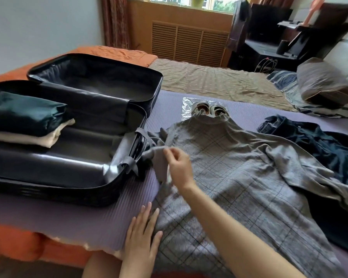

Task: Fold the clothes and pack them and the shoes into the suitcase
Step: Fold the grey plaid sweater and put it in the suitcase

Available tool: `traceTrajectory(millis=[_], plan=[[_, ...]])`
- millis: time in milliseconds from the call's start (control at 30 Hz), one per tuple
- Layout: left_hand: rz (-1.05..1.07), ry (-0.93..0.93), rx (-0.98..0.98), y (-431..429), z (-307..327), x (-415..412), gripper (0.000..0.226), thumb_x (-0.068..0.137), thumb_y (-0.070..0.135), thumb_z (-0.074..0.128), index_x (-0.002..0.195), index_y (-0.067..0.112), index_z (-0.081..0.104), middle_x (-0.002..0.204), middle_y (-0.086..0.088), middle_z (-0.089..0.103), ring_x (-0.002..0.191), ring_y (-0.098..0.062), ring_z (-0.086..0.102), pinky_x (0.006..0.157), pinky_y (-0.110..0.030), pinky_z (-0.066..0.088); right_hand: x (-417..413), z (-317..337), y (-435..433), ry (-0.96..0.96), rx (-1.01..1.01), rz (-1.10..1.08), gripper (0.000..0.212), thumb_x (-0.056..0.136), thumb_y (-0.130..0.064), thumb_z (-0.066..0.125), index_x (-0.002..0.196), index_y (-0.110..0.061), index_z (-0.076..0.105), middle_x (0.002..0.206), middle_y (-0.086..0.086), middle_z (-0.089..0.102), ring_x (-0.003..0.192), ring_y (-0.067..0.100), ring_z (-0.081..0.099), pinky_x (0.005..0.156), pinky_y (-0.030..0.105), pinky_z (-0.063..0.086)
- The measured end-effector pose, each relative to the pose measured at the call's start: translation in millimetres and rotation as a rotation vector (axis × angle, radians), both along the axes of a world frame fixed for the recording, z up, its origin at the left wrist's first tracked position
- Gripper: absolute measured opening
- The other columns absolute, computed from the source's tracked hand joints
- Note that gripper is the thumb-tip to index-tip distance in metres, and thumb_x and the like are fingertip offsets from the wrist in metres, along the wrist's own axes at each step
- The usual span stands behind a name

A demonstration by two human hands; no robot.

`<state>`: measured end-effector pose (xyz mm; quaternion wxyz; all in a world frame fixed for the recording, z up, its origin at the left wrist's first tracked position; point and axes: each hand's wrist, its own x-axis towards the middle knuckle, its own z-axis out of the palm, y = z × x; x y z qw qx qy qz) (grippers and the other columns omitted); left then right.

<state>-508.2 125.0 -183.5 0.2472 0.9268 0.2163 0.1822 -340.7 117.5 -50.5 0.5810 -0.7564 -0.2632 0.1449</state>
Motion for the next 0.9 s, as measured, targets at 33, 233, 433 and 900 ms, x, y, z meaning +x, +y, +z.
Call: traceTrajectory(millis=[33,233,433,900], plan=[[0.005,-0.004,-0.003,-1,-1,0,0.056,0.099,0.052,0.012,0.139,0.022,0.038,0.157,0.016,0.007,0.143,-0.001,0.005,0.111,-0.017,0.005,6,12,-4,0.138,0.100,-0.017,0.020,0.098,-0.022,0.048,0.091,-0.012,0.064,0.084,0.001,0.064,0.074,0.010,0.058,0.067,0.022,0.051],[-0.008,-0.043,-0.008,0,4,-3,0.056,0.097,0.055,0.015,0.140,0.025,0.037,0.155,0.018,0.013,0.143,-0.001,0.009,0.113,-0.015,0.005,71,50,-68,0.172,0.063,-0.104,0.024,0.099,-0.018,0.048,0.090,-0.002,0.063,0.076,0.007,0.060,0.058,0.011,0.053,0.049,0.018,0.044],[0.057,-0.021,-0.025,-8,15,3,0.055,0.098,0.052,0.011,0.134,0.024,0.042,0.144,-0.002,0.041,0.142,0.003,0.005,0.110,-0.019,0.008,113,4,-151,-0.348,-0.812,-0.097,0.037,0.095,-0.039,0.052,0.118,-0.012,0.062,0.118,0.008,0.065,0.111,0.025,0.058,0.091,0.035,0.043],[0.065,-0.199,-0.242,31,64,104,0.044,0.093,0.008,0.054,0.136,0.012,0.046,0.145,-0.005,0.039,0.138,-0.018,0.030,0.112,-0.024,0.019,95,-61,-149,-0.798,-0.651,0.027,0.010,0.079,-0.027,0.074,0.085,-0.020,0.070,0.113,-0.003,0.064,0.108,0.021,0.057,0.091,0.040,0.050]])
